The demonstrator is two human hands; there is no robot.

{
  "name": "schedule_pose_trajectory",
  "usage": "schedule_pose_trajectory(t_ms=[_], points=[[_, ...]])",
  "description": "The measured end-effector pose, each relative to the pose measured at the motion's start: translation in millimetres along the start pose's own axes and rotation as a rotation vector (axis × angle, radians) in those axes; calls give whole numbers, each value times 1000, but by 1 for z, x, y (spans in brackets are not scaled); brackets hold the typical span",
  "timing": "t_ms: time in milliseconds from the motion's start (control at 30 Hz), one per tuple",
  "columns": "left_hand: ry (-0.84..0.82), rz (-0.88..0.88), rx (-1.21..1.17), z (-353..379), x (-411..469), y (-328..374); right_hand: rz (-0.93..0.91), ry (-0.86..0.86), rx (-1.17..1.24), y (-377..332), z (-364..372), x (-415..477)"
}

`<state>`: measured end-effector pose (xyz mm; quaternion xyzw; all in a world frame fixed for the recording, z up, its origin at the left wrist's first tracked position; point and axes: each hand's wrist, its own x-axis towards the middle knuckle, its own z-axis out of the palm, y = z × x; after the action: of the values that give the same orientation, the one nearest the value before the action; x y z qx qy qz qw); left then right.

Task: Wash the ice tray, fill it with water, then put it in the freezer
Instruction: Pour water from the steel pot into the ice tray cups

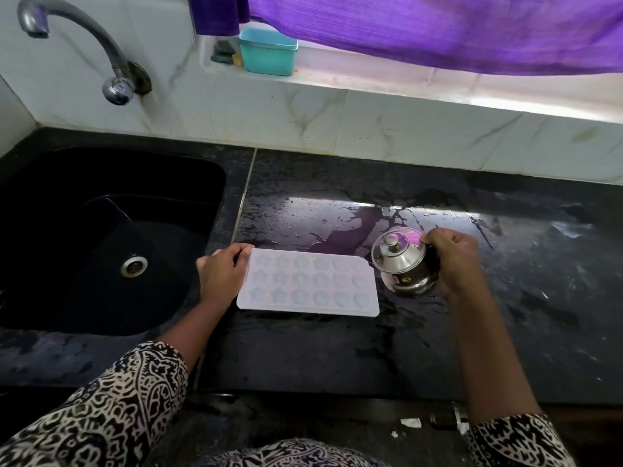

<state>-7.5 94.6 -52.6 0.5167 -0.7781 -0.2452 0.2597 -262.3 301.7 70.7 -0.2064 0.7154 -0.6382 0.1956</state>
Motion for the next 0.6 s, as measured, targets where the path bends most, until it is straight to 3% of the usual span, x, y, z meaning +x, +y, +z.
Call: schedule_pose_trajectory(t_ms=[600], points=[[-9,17,-51,1,1,-5,-69,-1,-126,4,-10,-2]])
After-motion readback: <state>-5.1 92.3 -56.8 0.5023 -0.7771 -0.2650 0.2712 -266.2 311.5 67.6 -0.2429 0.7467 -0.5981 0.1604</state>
